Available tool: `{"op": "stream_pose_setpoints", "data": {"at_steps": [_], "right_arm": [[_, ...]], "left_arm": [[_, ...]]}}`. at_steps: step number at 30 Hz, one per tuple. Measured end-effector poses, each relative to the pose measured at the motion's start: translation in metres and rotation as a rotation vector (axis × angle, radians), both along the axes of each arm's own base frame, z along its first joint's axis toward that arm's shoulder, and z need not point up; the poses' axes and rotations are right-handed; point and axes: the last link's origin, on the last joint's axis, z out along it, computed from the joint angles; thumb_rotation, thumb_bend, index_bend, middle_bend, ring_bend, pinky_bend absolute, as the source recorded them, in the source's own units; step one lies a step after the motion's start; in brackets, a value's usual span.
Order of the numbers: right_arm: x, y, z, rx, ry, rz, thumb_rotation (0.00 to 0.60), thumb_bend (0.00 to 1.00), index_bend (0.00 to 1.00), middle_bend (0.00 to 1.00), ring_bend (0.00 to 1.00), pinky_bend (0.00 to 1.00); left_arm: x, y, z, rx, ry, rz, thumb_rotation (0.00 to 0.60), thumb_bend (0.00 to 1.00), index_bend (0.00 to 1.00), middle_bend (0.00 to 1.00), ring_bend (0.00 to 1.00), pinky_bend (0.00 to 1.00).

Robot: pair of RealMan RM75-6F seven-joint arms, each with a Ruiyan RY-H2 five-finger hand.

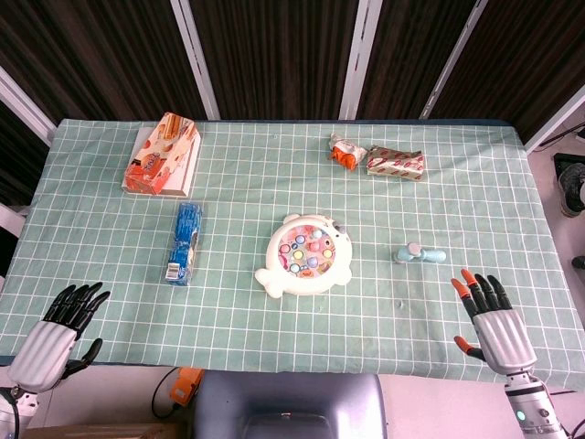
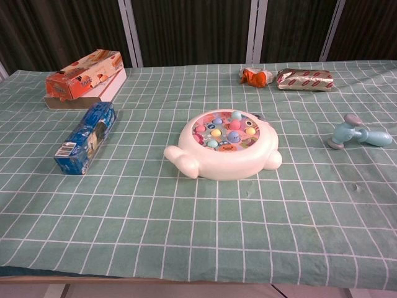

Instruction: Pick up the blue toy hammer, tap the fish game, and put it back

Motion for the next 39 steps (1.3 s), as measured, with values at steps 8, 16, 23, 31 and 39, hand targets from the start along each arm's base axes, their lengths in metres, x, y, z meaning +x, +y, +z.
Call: {"op": "stream_pose_setpoints", "data": {"at_steps": [8,16,23,31,39], "right_arm": [[-0.012,-0.039,0.005,-0.020,-0.060,-0.079,0.600,0.15,0.00,0.00,0.00,0.00],[-0.032,-0.126,0.010,0.019,-0.088,-0.237,0.600,0.19,0.26,0.00,0.00,0.00],[-0.024,-0.185,0.002,0.015,-0.095,-0.250,0.600,0.32,0.49,0.00,0.00,0.00],[-0.021,-0.195,-0.024,0.051,-0.071,-0.233,0.600,0.39,0.55,0.00,0.00,0.00],[-0.020,-0.197,-0.046,0.095,-0.084,-0.237,0.600,0.45,0.58,0.00,0.00,0.00]], "left_arm": [[0.002,0.004,-0.002,-0.014,-0.009,-0.006,0.600,0.43,0.00,0.00,0.00,0.03],[0.002,0.007,-0.002,-0.024,-0.017,-0.010,0.600,0.43,0.00,0.00,0.00,0.03],[0.001,0.009,-0.003,-0.029,-0.016,-0.003,0.600,0.43,0.00,0.00,0.00,0.03],[0.000,0.008,0.000,-0.025,-0.022,-0.002,0.600,0.43,0.00,0.00,0.00,0.03],[0.001,0.007,0.000,-0.032,-0.025,-0.010,0.600,0.43,0.00,0.00,0.00,0.03]]}}
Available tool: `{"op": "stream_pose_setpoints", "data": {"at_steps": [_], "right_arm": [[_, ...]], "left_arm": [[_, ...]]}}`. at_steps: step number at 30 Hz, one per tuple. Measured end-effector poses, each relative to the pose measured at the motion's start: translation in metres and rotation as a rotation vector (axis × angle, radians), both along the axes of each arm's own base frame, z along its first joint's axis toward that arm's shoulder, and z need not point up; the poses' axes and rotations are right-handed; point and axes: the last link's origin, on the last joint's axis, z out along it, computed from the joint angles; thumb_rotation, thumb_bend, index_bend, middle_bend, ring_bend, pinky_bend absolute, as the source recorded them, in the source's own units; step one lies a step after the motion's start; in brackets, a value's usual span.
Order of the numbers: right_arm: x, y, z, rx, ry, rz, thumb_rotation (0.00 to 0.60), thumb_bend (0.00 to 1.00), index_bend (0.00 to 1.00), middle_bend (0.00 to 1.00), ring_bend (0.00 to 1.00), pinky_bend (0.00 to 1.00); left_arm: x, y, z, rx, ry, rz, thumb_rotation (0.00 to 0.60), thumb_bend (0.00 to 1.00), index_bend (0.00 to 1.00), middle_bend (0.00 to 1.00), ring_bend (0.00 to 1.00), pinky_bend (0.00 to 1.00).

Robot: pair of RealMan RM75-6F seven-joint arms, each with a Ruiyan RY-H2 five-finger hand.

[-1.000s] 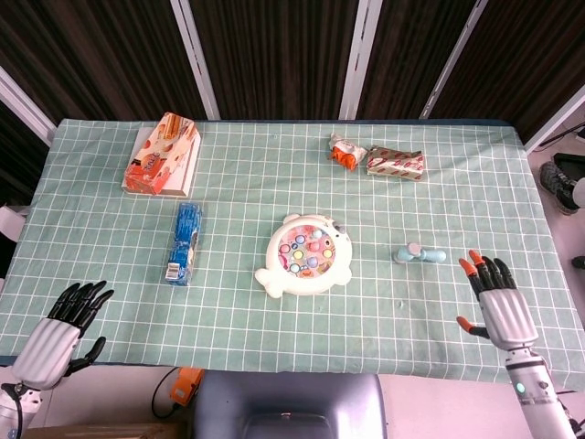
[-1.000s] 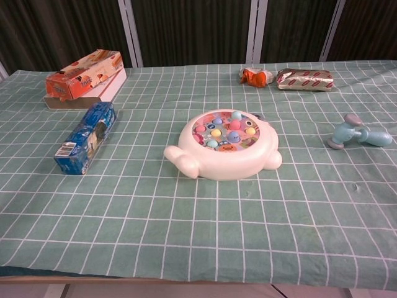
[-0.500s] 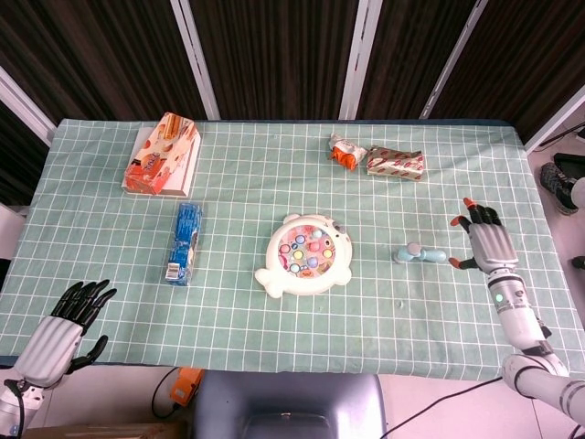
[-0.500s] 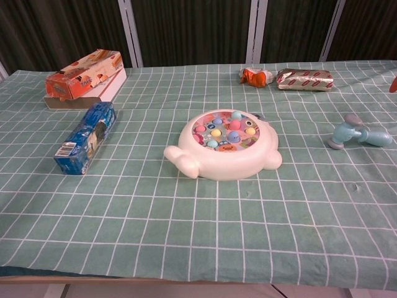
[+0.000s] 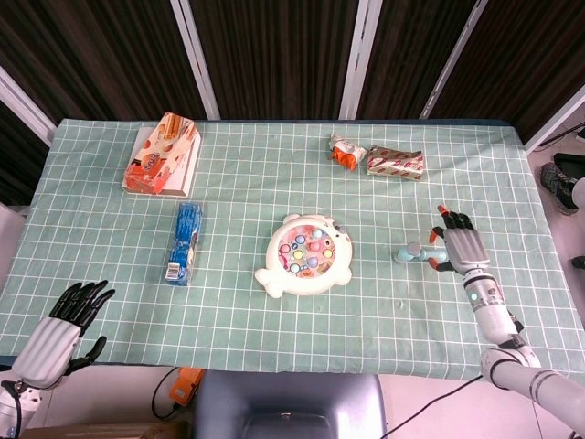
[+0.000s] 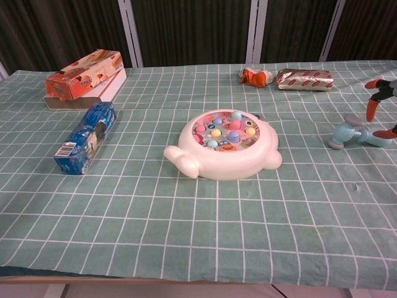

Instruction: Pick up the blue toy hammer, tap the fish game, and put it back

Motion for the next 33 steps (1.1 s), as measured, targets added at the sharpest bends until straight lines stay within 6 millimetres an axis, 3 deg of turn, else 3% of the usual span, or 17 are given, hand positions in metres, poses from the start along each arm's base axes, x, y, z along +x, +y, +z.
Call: {"op": "stream_pose_setpoints", "data": {"at_steps": [13,33], "right_arm": [[0.004,-0.004,-0.015,0.023,-0.002,0.011,0.600,0.48,0.59,0.00,0.00,0.00],[0.008,-0.005,-0.019,0.034,-0.004,0.015,0.600,0.52,0.59,0.00,0.00,0.00]], "left_arm": [[0.000,0.000,0.002,0.004,-0.005,0.000,0.600,0.43,0.00,0.00,0.00,0.03],[0.000,-0.001,0.002,0.004,-0.006,-0.006,0.600,0.43,0.00,0.00,0.00,0.03]]}}
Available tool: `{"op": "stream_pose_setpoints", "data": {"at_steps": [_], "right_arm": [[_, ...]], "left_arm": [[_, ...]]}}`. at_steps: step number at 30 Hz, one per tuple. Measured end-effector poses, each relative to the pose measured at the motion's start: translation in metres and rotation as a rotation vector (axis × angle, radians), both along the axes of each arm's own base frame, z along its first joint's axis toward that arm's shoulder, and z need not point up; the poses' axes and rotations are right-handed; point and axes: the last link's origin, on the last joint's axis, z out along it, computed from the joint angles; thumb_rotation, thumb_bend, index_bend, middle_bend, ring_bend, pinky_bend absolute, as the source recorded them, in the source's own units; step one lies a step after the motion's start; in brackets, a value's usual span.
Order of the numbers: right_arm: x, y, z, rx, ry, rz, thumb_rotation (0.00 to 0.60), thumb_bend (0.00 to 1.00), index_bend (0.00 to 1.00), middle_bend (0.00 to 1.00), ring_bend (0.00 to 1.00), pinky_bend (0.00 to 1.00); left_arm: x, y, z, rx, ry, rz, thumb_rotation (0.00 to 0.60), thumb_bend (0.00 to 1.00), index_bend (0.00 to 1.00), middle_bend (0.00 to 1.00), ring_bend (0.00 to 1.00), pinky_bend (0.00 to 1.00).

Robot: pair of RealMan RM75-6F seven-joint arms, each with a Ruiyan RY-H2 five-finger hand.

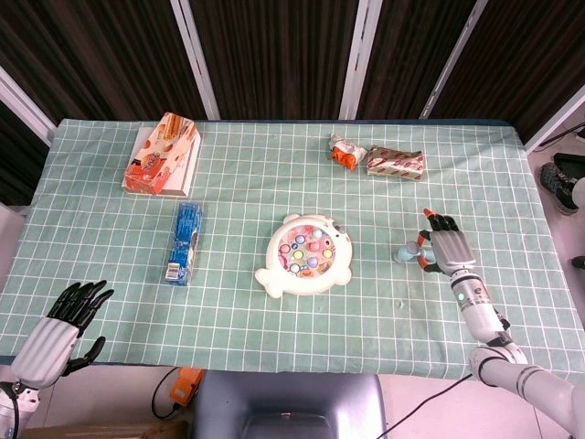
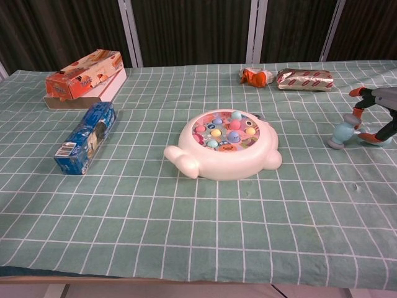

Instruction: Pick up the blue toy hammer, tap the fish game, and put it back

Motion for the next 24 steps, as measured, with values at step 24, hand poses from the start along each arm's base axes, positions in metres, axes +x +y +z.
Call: {"op": "stream_pose_setpoints", "data": {"at_steps": [24], "right_arm": [[-0.0003,0.0011,-0.0039,-0.002,0.014,-0.006,0.600,0.53,0.61,0.00,0.00,0.00]], "left_arm": [[0.0000,-0.0001,0.0022,0.008,-0.006,-0.004,0.600,0.43,0.00,0.00,0.00,0.03]]}}
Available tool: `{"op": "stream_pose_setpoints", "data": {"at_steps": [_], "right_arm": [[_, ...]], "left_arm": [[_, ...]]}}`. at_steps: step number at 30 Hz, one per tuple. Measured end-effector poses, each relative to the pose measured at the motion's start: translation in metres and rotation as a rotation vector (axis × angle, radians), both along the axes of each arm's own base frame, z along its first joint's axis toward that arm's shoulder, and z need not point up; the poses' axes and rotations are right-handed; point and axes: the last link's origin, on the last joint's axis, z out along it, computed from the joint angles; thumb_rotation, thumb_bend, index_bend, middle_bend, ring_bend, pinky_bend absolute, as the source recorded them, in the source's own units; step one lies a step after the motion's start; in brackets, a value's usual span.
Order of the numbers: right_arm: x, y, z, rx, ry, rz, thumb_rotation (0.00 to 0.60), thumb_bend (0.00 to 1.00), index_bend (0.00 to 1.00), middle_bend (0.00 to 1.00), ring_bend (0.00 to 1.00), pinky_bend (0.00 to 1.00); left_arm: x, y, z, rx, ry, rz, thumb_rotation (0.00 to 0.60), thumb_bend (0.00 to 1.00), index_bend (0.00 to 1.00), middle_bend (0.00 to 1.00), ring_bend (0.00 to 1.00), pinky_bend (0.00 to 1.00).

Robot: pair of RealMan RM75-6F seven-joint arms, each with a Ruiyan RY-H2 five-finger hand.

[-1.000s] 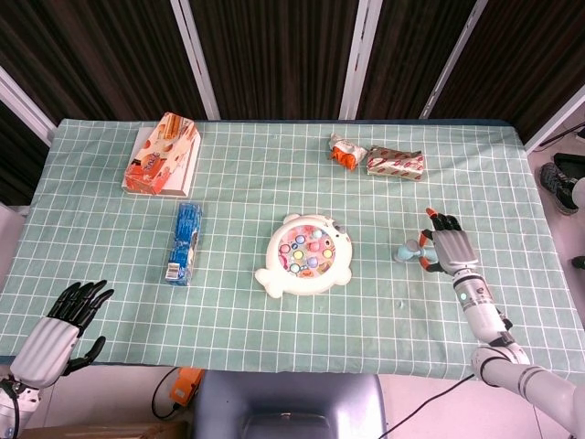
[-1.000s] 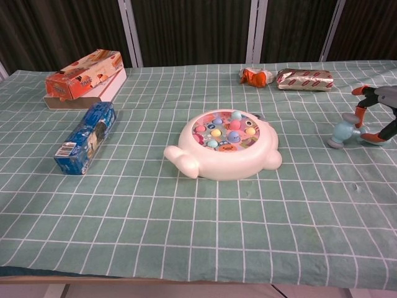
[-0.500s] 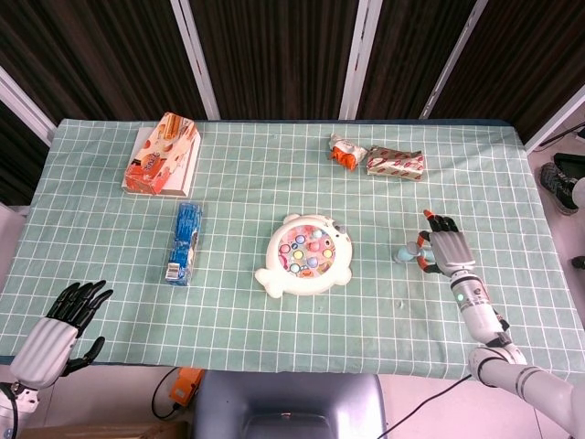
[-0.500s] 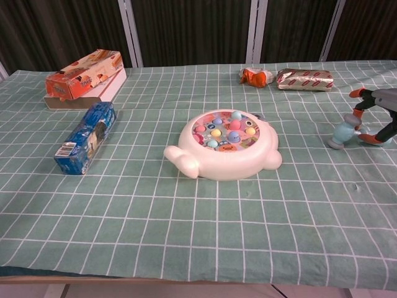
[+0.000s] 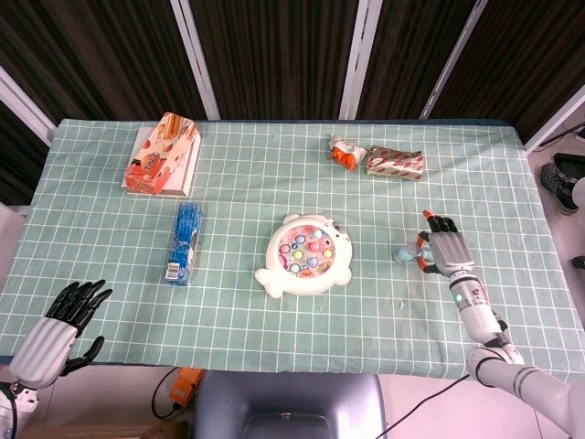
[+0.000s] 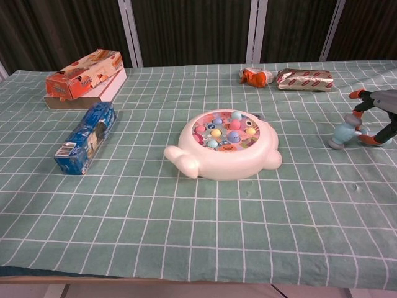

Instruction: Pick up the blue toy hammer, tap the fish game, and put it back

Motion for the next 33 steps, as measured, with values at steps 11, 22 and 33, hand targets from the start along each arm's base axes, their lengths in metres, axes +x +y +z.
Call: {"op": "stream_pose_setpoints", "data": {"at_steps": [11,22,33], "right_arm": [[-0.0026,0.0008,-0.0017,-0.004,0.010,-0.007,0.600,0.59,0.69,0.00,0.00,0.00],[-0.0067,0.0011,-0.0020,-0.020,0.022,-0.015,0.600,0.62,0.78,0.24,0.17,0.24],[-0.0065,0.0029,-0.0061,-0.008,0.052,0.000,0.600,0.65,0.84,0.53,0.62,0.64]], "left_arm": [[0.0000,0.0001,0.0002,0.000,-0.002,-0.001,0.600,0.43,0.00,0.00,0.00,0.03],[0.0002,-0.0003,0.0001,0.000,-0.002,-0.002,0.600,0.43,0.00,0.00,0.00,0.03],[0.0005,0.0001,-0.0001,0.000,-0.002,-0.003,0.600,0.43,0.00,0.00,0.00,0.03]]}}
